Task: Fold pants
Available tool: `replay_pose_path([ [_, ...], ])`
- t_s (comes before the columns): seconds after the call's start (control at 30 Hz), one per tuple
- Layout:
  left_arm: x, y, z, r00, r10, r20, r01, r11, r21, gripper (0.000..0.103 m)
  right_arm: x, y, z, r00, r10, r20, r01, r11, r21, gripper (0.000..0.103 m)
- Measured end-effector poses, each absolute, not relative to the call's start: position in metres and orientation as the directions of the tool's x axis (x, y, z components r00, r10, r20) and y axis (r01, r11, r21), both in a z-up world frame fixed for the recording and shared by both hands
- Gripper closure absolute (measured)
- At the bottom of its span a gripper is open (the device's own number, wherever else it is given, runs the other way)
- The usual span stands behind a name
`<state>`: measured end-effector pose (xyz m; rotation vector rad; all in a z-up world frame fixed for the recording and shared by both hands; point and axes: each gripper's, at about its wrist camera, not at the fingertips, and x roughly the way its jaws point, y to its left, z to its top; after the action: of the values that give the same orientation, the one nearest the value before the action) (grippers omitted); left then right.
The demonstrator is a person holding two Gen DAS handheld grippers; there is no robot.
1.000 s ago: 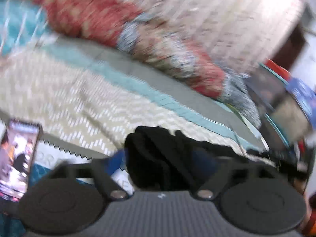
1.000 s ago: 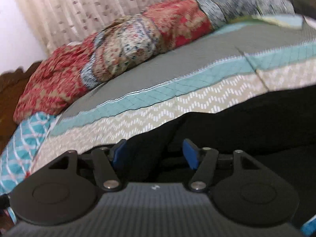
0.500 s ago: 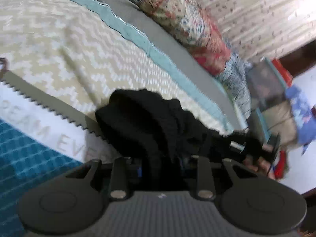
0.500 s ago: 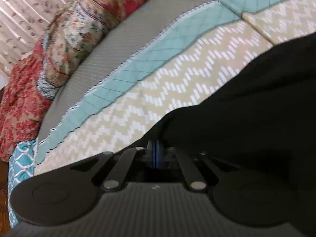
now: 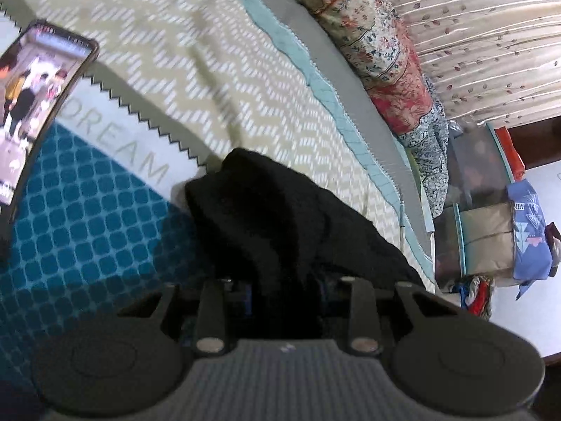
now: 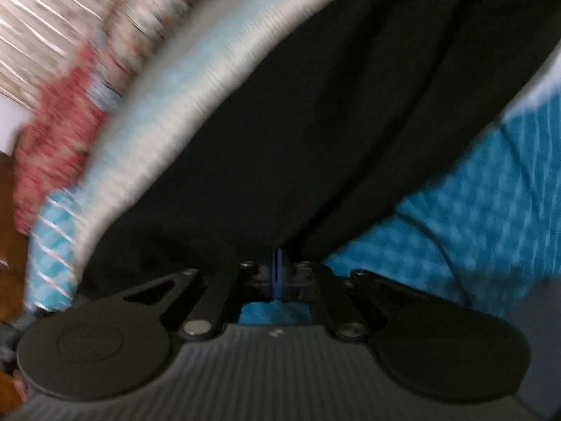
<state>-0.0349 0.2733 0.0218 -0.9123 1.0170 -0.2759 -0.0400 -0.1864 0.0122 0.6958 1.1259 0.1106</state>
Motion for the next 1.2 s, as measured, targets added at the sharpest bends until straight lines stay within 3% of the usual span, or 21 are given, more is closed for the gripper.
replay_pose_path([
  [0.1, -0.045, 0.270, 0.022, 0.530, -0.549, -0.647, -0.223, 0.645, -0.731, 0.048, -0.038, -0.194, 0.008, 0.451, 0.446, -0.773, 0.285, 0.749, 0.599, 0.095],
  [0.13, -0.051, 0.270, 0.026, 0.541, -0.529, -0.653, -0.216, 0.663, -0.716, 0.042, -0.038, -0.194, 0.015, 0.469, 0.435, -0.769, 0.274, 0.756, 0.595, 0.089],
  [0.23, -0.067, 0.277, 0.035, 0.584, -0.513, -0.629, -0.199, 0.660, -0.724, 0.022, -0.046, -0.188, 0.044, 0.569, 0.353, -0.742, 0.179, 0.828, 0.531, 0.084],
  [0.33, -0.074, 0.280, 0.037, 0.604, -0.521, -0.603, -0.192, 0.639, -0.745, 0.017, -0.052, -0.165, 0.072, 0.655, 0.354, -0.667, 0.016, 0.877, 0.481, 0.084],
  [0.4, -0.072, 0.274, 0.036, 0.586, -0.525, -0.618, -0.191, 0.652, -0.734, 0.016, -0.044, -0.138, 0.080, 0.634, 0.446, -0.632, -0.132, 0.867, 0.480, 0.082],
  [0.47, -0.068, 0.266, 0.029, 0.556, -0.530, -0.640, -0.198, 0.663, -0.722, 0.016, -0.035, -0.104, 0.079, 0.551, 0.549, -0.628, -0.281, 0.831, 0.480, 0.074],
  [0.53, -0.063, 0.258, 0.023, 0.536, -0.538, -0.650, -0.195, 0.670, -0.716, 0.017, -0.023, -0.074, 0.069, 0.462, 0.629, -0.626, -0.347, 0.777, 0.524, 0.054],
  [0.6, -0.060, 0.251, 0.015, 0.520, -0.537, -0.665, -0.199, 0.680, -0.705, 0.022, -0.009, -0.052, 0.054, 0.420, 0.638, -0.645, -0.319, 0.770, 0.553, 0.046],
  [0.63, -0.059, 0.248, 0.013, 0.520, -0.530, -0.670, -0.192, 0.691, -0.697, 0.036, -0.002, -0.039, 0.045, 0.406, 0.640, -0.652, -0.325, 0.768, 0.552, 0.041],
  [0.67, -0.058, 0.245, 0.011, 0.517, -0.530, -0.672, -0.183, 0.699, -0.692, 0.060, 0.002, -0.030, 0.037, 0.387, 0.640, -0.664, -0.352, 0.768, 0.536, 0.042],
  [0.73, -0.058, 0.244, 0.009, 0.501, -0.548, -0.670, -0.182, 0.690, -0.701, 0.074, 0.008, -0.006, 0.018, 0.296, 0.599, -0.744, -0.354, 0.792, 0.497, 0.095],
  [0.77, -0.060, 0.244, 0.012, 0.506, -0.540, -0.672, -0.170, 0.702, -0.692, 0.076, 0.007, 0.001, 0.010, 0.220, 0.621, -0.753, -0.324, 0.774, 0.544, 0.095],
  [0.87, -0.068, 0.239, 0.025, 0.518, -0.511, -0.686, -0.100, 0.760, -0.642, 0.076, -0.023, 0.009, 0.026, 0.253, 0.616, -0.746, -0.428, 0.763, 0.485, 0.095],
  [1.07, -0.070, 0.240, 0.007, 0.511, -0.460, -0.726, -0.172, 0.773, -0.611, 0.068, -0.005, 0.012, -0.002, 0.202, 0.664, -0.719, -0.305, 0.741, 0.598, 0.091],
  [1.2, -0.081, 0.243, 0.016, 0.529, -0.455, -0.716, -0.172, 0.769, -0.616, 0.059, -0.006, -0.019, 0.008, 0.202, 0.755, -0.624, -0.230, 0.656, 0.719, 0.063],
])
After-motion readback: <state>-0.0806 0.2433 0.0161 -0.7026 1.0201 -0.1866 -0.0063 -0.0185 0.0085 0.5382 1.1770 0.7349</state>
